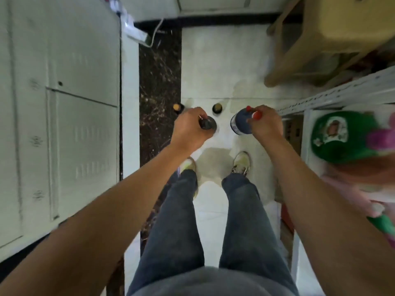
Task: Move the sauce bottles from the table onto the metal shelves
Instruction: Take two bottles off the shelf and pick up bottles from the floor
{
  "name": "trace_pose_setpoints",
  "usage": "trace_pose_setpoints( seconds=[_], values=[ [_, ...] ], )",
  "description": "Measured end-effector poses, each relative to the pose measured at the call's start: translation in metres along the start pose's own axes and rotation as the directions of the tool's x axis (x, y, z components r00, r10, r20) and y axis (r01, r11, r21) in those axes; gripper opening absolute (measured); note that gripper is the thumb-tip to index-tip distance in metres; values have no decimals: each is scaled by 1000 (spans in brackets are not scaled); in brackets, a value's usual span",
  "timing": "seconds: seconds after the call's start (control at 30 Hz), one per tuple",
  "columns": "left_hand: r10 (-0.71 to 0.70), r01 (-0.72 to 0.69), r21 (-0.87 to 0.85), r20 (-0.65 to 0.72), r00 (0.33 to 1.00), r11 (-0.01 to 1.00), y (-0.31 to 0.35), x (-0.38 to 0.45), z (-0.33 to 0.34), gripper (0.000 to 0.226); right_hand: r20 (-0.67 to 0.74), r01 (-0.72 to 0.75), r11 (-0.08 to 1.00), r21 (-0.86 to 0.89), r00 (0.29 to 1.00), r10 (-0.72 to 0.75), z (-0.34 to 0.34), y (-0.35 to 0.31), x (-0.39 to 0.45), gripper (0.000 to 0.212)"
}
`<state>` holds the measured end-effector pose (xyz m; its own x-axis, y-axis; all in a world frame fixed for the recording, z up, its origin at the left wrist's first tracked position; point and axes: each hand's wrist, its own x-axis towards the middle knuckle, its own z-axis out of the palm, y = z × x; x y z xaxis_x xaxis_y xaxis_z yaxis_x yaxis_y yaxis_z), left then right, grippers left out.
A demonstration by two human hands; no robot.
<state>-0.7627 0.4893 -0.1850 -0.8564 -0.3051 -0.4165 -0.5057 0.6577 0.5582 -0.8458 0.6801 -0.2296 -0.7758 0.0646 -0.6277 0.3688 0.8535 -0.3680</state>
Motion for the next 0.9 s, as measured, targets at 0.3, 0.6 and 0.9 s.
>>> trace_pose_setpoints(
  seconds=[0.3, 0.6, 0.9],
  values=[
    [369, -379, -96, -109, 923, 920, 120, -63, -175, 29, -382, 309, 873, 376, 910, -158, -163, -108, -164, 16],
    [728, -762, -162, -226, 647, 627, 250, -134, -296, 59, -684, 591, 685, 426, 706, -183, -279, -156, -293, 30],
    [821, -847, -368, -284, 495, 383, 354, -197, -348, 60, -850, 743, 527, 412, 522, -72, -354, -142, -412, 10]
  ],
)
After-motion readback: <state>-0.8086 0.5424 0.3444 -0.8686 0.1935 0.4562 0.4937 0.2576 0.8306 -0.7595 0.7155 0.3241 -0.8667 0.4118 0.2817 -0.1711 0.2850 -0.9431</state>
